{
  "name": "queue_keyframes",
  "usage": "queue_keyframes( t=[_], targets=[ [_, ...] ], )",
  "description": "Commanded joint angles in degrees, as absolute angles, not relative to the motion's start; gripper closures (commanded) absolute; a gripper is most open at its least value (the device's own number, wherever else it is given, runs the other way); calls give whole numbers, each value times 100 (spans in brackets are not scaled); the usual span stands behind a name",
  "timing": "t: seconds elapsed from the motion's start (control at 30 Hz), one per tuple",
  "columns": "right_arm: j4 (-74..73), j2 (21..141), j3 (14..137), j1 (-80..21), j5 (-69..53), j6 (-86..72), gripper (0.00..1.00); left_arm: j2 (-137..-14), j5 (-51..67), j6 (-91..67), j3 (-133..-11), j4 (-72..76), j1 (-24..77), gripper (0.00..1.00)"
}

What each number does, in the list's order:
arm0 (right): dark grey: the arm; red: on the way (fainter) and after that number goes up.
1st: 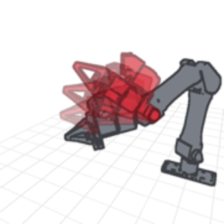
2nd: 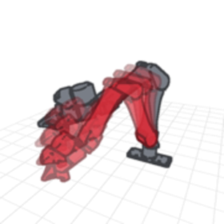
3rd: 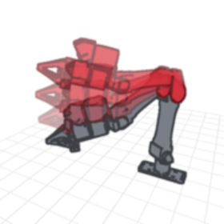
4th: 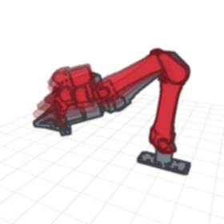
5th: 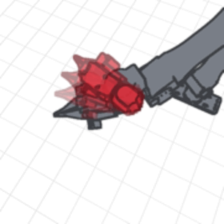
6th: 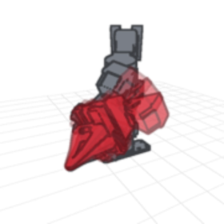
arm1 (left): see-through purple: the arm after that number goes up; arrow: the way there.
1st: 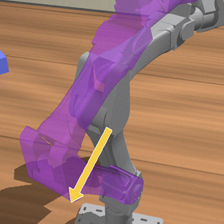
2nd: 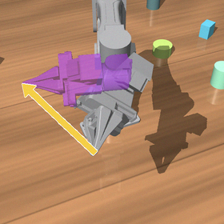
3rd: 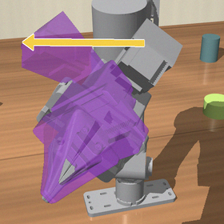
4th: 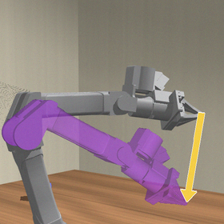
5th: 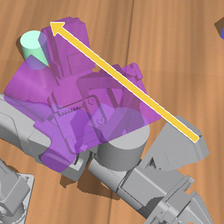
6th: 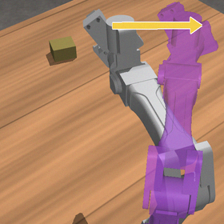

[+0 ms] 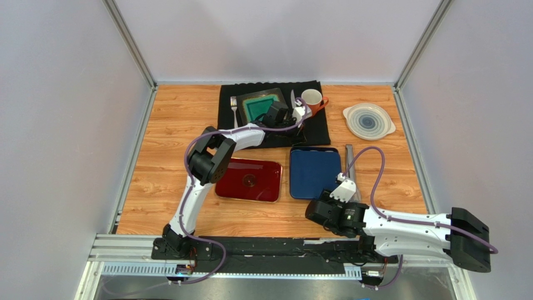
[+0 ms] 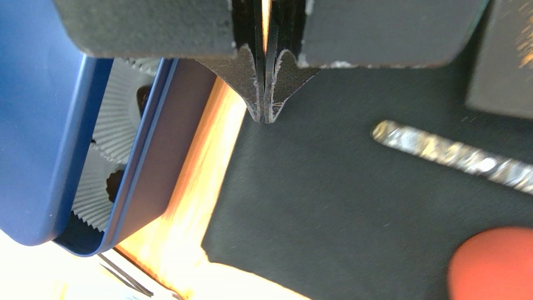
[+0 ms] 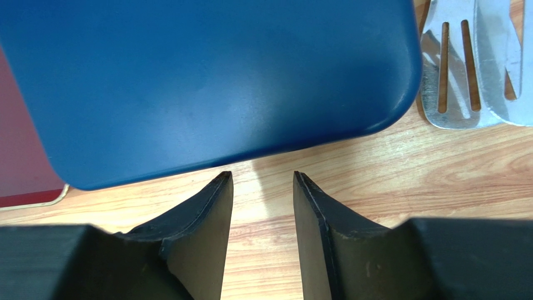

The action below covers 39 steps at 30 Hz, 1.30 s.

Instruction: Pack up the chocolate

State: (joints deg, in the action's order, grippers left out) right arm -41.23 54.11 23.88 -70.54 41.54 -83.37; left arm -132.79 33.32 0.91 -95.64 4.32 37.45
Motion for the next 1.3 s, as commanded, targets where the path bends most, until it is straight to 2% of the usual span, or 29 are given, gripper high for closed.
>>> queue_keyframes(
  t=[0.0,0.37,0.63,1.03,1.27],
  targets=[
    [-3859,5511,2347,-6970,4368,-8473,56,-13385,3322,387,-9747,774,3858,99],
    [-3209,5642,2092,-6372,4368,-7911,55,-13263,4236,904,-9616,440,3850,99],
    [-2769,5924,2171,-6302,4500,-7480,56,-13140,4438,1046,-9501,299,3814,99],
    [-2795,5291,2355,-6003,4684,-6917,56,-12973,4500,1169,-9255,176,3788,99],
    [-3093,5309,2505,-6012,4290,-6969,58,-12911,4439,1125,-9255,167,3683,100]
  ],
)
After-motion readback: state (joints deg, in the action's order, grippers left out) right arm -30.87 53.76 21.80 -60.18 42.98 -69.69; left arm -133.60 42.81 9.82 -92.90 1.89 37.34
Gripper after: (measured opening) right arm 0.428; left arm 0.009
